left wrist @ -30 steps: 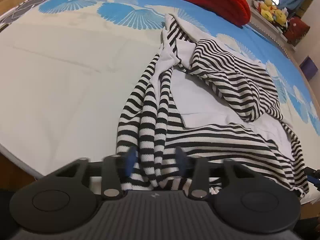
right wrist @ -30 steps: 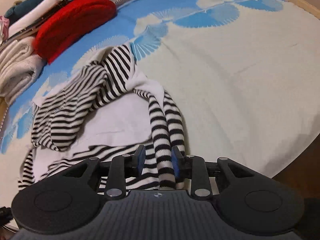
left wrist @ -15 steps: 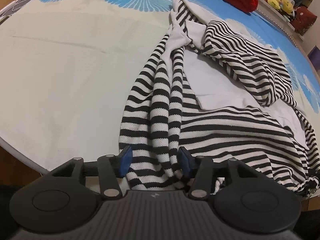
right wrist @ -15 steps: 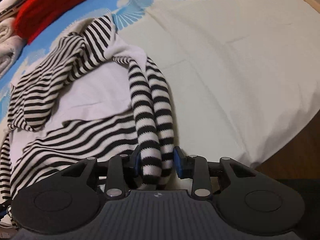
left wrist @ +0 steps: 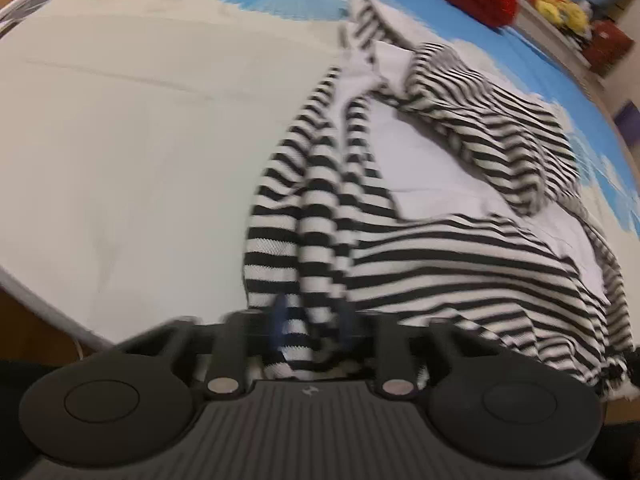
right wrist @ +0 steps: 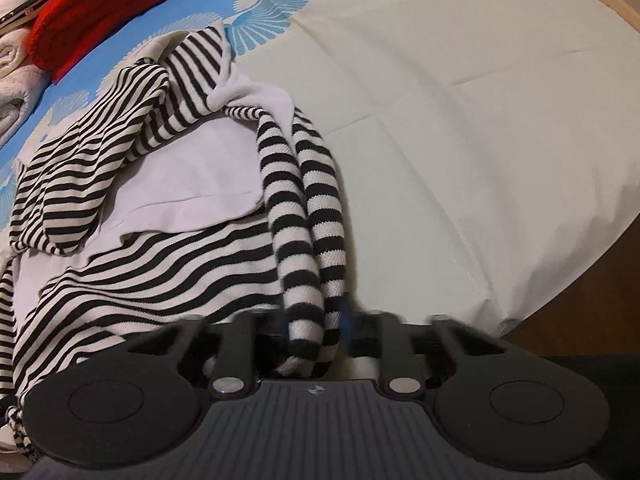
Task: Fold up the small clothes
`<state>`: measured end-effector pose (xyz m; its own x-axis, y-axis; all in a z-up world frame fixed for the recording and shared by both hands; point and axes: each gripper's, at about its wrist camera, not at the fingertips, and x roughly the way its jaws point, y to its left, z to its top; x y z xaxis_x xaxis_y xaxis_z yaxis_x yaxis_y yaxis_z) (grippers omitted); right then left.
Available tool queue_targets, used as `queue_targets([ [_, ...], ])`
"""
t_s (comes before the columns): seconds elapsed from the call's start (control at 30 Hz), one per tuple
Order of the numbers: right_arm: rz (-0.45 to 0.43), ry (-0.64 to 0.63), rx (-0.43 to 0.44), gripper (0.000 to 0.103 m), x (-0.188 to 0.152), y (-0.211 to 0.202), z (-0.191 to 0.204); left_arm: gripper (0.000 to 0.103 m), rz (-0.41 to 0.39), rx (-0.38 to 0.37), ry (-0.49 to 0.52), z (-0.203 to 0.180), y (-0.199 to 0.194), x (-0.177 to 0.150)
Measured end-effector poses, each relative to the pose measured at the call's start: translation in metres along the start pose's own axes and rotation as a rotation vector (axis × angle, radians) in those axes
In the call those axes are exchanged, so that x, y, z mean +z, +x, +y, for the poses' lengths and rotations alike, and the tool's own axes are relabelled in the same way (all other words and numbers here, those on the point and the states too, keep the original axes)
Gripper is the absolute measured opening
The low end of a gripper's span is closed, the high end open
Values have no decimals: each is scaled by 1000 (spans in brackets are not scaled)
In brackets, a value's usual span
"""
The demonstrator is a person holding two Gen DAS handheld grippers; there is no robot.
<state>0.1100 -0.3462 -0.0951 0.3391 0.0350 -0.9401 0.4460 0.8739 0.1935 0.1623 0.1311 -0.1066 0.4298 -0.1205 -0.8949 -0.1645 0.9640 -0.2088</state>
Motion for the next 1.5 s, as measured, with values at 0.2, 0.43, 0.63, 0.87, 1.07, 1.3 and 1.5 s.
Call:
queue_targets([
  [0.2, -44, 20, 43, 4, 3, -14, -1, 10, -65, -8, -47, 1, -18, 0],
  [0.43, 52, 49, 15, 13, -1, 2, -8, 14, 23, -34, -67, 2, -2, -6],
  [0.63, 52, 31, 3, 13, -4, -3, -5, 14, 29, -20, -64, 2, 0, -9],
  [0.87, -4, 31, 44, 4, -5, -20, -6, 4, -166, -34, 86, -18, -38, -3],
  [1.07, 20, 54, 24, 7, -7, -15, -10, 10, -5, -83, -128, 12, -9, -7],
  [1.3, 42, 59, 5, 11, -10, -7, -6, 27, -11, -51, -149, 15, -8, -8],
  [1.5, 37, 58, 6, 11, -10, -8, -7, 36, -51, -7, -136, 14, -14, -7],
])
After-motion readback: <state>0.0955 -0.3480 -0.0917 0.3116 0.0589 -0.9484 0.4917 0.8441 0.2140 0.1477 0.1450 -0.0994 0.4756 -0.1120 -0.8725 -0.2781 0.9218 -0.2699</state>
